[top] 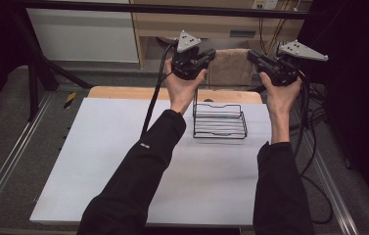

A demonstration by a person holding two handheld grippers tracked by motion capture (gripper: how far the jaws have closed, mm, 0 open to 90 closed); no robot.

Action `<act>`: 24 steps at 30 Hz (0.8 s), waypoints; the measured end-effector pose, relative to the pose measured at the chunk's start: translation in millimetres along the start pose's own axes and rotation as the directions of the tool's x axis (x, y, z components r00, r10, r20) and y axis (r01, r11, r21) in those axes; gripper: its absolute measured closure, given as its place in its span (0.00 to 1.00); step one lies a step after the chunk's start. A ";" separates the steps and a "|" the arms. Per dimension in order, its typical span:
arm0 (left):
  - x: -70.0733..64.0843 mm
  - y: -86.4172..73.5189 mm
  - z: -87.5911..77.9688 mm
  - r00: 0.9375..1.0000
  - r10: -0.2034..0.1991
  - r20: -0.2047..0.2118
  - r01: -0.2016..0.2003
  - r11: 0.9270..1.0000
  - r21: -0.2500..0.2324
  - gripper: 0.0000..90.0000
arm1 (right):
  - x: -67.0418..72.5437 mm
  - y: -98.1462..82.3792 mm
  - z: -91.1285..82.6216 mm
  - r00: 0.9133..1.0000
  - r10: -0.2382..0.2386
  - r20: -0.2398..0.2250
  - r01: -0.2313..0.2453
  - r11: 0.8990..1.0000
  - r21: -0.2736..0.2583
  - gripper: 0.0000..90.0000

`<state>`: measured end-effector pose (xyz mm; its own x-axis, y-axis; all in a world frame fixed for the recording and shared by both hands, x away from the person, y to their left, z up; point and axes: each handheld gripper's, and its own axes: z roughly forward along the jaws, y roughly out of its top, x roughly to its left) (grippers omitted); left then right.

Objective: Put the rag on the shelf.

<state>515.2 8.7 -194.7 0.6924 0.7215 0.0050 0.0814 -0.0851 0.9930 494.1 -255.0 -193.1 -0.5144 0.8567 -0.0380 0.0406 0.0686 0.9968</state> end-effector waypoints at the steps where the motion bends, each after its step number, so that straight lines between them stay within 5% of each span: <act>1: -0.3 -1.8 0.3 1.000 0.004 0.002 -0.004 1.000 0.007 0.96 | -0.1 -1.9 0.0 1.000 -0.001 -0.002 0.001 1.000 0.005 0.96; 24: -11.5 -28.7 -12.6 0.997 -0.002 0.076 -0.001 0.999 0.039 0.96 | 5.2 -30.1 -15.2 0.999 0.031 -0.026 -0.030 0.998 0.049 0.95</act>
<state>495.9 11.6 -221.7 0.7445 0.6676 -0.0054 0.1084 -0.1129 0.9877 477.2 -260.4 -222.3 -0.5347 0.8450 -0.0054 0.0978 0.0683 0.9929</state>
